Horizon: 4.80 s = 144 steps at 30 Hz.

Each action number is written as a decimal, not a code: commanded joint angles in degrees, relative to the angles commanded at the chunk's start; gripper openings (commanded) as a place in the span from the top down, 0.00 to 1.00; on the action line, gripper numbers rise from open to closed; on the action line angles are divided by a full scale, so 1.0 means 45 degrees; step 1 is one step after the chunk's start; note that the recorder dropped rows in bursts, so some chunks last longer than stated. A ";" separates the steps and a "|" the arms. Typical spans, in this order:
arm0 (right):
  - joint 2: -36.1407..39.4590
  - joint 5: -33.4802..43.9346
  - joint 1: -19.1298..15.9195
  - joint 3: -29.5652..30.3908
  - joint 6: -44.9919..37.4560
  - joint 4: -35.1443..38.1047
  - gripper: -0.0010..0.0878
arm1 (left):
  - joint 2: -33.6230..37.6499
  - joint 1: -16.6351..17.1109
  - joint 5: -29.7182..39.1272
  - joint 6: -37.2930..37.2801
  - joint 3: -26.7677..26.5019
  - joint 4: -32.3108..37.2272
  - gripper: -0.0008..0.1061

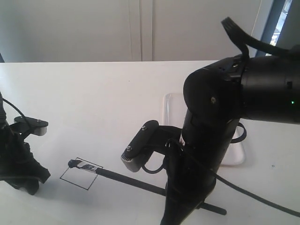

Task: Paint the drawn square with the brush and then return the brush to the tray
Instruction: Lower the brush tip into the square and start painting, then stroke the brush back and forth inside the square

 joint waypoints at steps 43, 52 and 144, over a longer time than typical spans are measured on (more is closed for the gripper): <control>0.2789 -0.0546 0.0132 -0.2390 -0.0031 -0.0064 0.99 | -0.0631 0.0000 -0.1070 -0.0077 0.0000 -0.0188 0.55; 0.3188 -0.0573 0.0961 -0.2496 0.0372 -0.1507 0.99 | -0.0365 0.0000 -0.1014 -0.0077 0.0000 -0.0188 0.55; 0.4183 -0.1223 0.1196 -0.3336 0.0701 -0.2294 0.99 | -0.0365 0.0000 -0.1272 -0.0054 0.0000 -0.0694 0.55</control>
